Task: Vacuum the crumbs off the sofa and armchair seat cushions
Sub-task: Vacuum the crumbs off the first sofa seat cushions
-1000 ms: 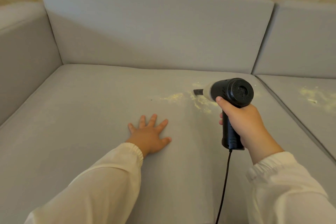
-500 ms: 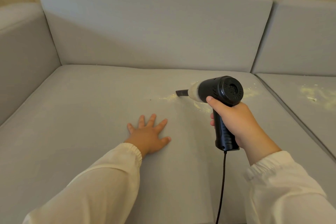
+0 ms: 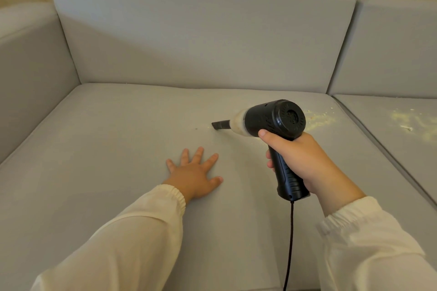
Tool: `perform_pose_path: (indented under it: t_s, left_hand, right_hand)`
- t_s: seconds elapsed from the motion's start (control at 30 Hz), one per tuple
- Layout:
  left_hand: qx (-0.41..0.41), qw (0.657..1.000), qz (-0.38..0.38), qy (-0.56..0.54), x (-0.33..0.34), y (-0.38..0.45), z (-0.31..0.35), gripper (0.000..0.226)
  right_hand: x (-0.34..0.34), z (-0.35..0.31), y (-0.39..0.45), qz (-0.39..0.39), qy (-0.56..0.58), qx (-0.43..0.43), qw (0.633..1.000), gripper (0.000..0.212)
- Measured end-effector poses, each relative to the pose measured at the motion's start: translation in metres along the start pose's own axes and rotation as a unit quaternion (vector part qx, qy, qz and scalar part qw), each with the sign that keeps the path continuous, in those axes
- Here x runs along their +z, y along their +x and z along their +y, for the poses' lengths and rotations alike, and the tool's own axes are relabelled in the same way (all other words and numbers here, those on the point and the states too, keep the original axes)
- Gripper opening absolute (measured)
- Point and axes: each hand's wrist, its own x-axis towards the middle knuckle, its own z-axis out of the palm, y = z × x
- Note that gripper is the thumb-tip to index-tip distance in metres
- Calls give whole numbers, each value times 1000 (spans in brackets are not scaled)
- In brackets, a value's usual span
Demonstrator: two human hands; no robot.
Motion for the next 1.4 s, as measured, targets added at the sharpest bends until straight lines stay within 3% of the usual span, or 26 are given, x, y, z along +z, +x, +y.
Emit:
perform_pose_path:
  t_s: [0.4,0.6,0.77,0.97,1.27,1.4]
  left_hand:
    - [-2,1000,-9,4,-2,-1,1,77]
    - [-2,1000,-11,2,-3,-1,1,77]
    - [-3,1000,-7,0,-1,0,0,78]
    - [-6,1000,-7,5,-1,-1,2,77]
    - [-3,1000,-6,1,-1,0,1,77]
    - [-2,1000,-5,3,-1,-1,1,78]
  right_hand:
    - [12,-2,-4,-23,-39,-27,999,23]
    - [2,-1,-4,56,-31,-28,998,22]
    - [-8,-2,-9,52,-1,-13,999,25]
    - [-9,2,-8,99,-60,-27,993,19]
    - [-9,-4,-16,4,-48,6,999,31]
    - [-9,-6,-16,45,-27,-12,999,27]
